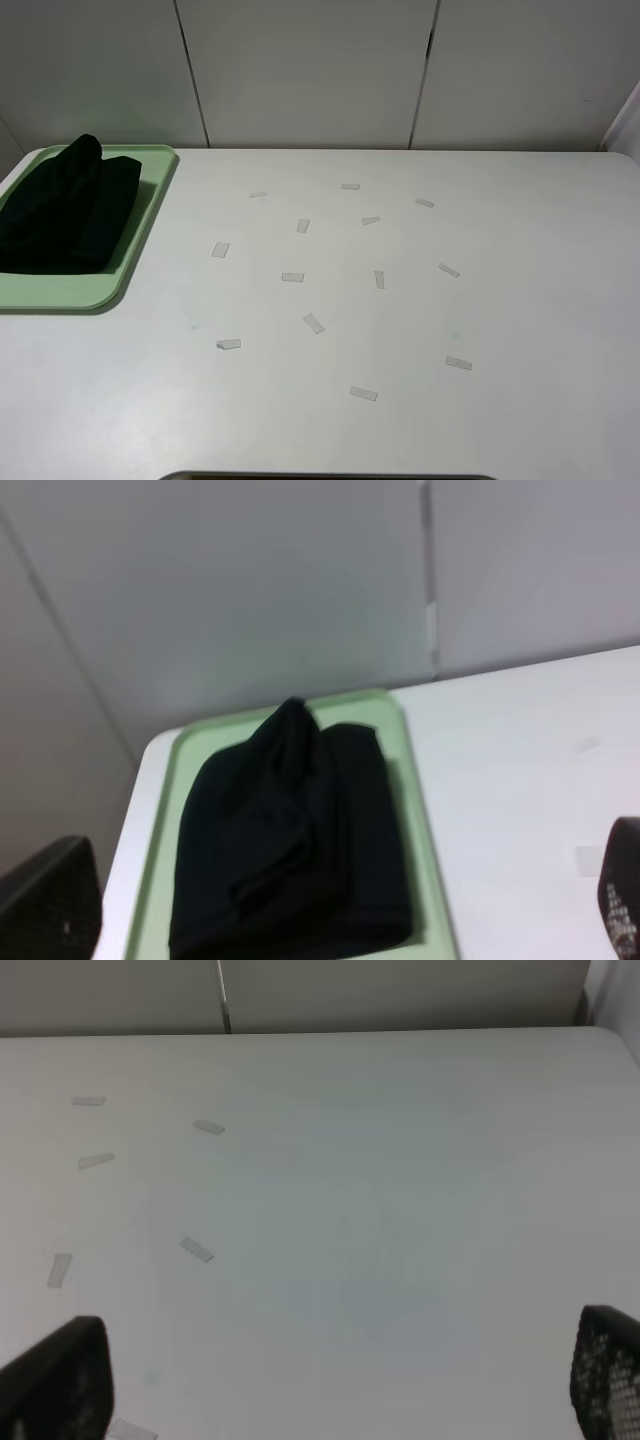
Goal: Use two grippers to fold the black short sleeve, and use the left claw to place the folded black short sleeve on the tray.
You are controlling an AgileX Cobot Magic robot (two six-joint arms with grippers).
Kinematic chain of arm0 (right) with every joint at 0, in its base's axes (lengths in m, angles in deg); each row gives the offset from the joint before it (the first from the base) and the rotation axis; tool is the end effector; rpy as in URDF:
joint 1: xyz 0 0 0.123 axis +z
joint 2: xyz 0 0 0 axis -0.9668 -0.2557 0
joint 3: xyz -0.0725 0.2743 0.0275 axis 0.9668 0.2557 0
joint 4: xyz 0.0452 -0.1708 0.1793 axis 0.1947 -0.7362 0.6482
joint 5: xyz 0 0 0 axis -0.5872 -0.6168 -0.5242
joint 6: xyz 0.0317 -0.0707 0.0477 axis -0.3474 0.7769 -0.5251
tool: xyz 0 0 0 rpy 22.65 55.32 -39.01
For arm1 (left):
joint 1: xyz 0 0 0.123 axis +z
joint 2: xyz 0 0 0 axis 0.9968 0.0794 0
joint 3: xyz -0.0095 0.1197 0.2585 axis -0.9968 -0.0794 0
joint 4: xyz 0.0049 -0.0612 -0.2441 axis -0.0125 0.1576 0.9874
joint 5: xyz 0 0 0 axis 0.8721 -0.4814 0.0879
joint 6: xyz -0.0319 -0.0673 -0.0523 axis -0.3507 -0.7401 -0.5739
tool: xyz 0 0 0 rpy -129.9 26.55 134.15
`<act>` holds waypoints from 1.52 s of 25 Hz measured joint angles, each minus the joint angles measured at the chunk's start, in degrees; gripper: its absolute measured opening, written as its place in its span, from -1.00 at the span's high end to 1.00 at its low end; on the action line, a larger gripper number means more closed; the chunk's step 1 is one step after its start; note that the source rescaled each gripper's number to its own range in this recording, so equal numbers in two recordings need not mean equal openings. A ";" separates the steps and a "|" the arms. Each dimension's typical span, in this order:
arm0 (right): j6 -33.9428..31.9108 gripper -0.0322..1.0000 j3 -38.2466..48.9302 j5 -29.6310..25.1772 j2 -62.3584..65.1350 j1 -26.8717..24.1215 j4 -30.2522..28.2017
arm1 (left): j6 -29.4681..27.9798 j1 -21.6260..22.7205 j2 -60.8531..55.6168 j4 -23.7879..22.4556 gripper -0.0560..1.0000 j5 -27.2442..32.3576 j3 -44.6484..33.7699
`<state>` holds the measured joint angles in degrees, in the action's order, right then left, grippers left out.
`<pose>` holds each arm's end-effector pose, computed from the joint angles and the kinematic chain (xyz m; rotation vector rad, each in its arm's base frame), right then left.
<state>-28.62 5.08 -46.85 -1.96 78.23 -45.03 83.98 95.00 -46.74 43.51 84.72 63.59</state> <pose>-0.0028 -0.0021 0.2780 0.0439 2.0066 0.0638 0.0279 -0.0048 0.3429 0.1305 1.7030 0.2075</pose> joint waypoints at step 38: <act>0.00 -1.00 0.00 0.00 0.00 0.00 0.01 | -14.53 -13.29 -11.02 -5.78 -1.00 24.10 -6.58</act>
<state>-28.62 5.08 -46.85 -1.96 78.23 -45.02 69.46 81.71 -57.75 37.74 108.82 57.01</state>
